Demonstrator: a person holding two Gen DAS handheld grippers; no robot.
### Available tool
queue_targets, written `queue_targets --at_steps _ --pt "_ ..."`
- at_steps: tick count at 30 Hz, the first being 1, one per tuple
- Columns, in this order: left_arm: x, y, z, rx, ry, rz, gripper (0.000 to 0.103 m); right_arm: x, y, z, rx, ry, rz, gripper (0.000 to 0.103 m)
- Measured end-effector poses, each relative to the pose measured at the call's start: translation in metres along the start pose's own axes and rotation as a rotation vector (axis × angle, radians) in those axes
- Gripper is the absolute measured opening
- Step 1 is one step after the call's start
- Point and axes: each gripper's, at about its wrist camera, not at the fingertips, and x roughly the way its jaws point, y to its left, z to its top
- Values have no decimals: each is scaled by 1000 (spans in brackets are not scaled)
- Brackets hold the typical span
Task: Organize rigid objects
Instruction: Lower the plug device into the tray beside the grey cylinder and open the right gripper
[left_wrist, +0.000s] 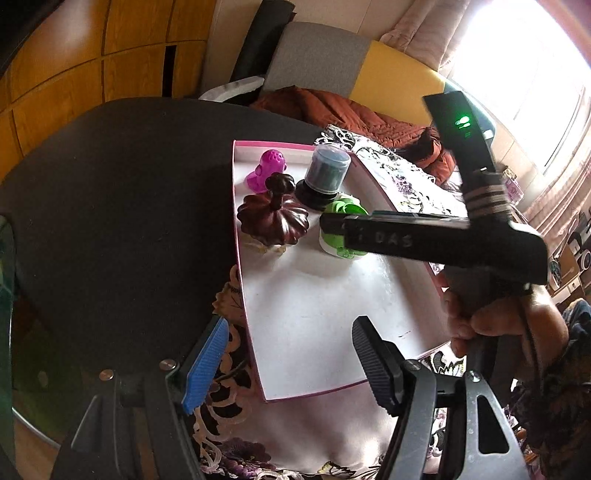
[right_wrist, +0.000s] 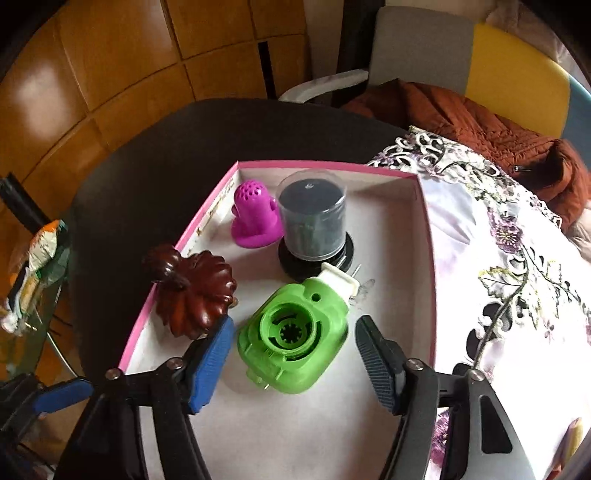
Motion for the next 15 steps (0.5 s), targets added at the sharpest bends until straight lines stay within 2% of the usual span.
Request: queue_targets --at_steps 6,15 --pt "-1 -4 0 16 -4 15 70 -22 -7 -7 39 -50 8 77" --pt "-5 -14 0 53 -16 26 70 -59 -16 -28 85 -137 -55 83"
